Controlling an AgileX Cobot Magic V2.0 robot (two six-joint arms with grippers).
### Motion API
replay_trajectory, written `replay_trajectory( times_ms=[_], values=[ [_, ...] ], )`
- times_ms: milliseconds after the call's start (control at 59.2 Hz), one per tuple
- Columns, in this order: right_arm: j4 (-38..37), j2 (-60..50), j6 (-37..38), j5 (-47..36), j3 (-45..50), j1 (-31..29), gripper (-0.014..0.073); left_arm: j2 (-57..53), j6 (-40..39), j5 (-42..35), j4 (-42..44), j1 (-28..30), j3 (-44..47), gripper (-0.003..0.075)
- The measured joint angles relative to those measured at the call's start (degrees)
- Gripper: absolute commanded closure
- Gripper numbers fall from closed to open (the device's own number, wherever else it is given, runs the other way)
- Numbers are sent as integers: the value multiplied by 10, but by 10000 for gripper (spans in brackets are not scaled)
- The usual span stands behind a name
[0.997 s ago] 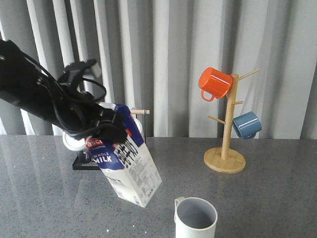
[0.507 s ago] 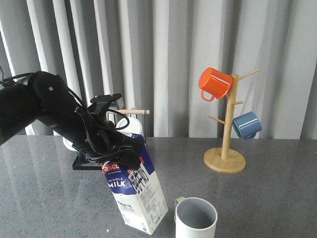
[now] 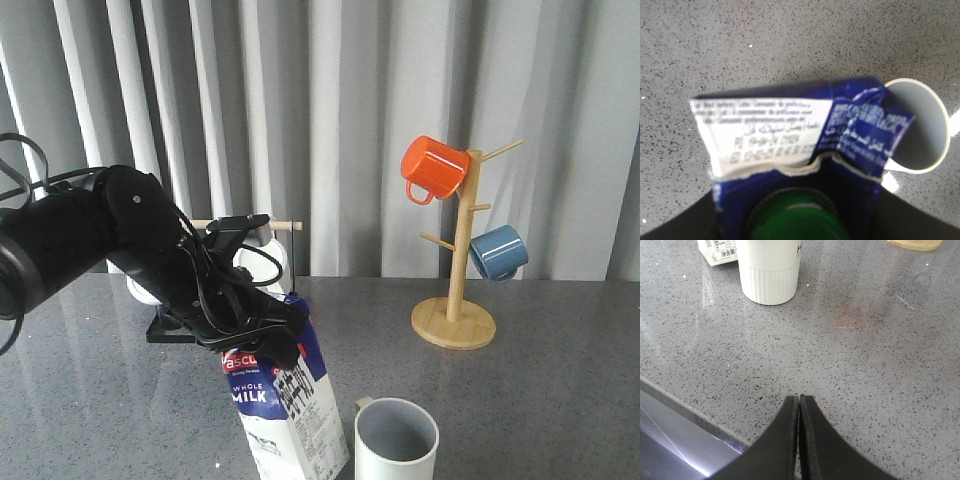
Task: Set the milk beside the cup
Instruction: 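Carry the milk carton with the left gripper beside the white mug, then set the carton down, open the left gripper and lift away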
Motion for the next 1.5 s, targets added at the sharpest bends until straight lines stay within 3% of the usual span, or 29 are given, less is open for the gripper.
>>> replay_trajectory(
  times_ms=[135, 456, 574, 1504],
  values=[
    [0, 0, 0, 0, 0, 0, 599, 2, 0, 0, 0, -1, 0, 444],
    [0, 0, 0, 0, 0, 0, 599, 2, 0, 12, -1, -1, 0, 197],
    [0, 0, 0, 0, 0, 0, 599, 5, 0, 23, 0, -1, 0, 149],
    [0, 0, 0, 0, 0, 0, 599, -39, 0, 26, 4, -1, 0, 140]
  ],
)
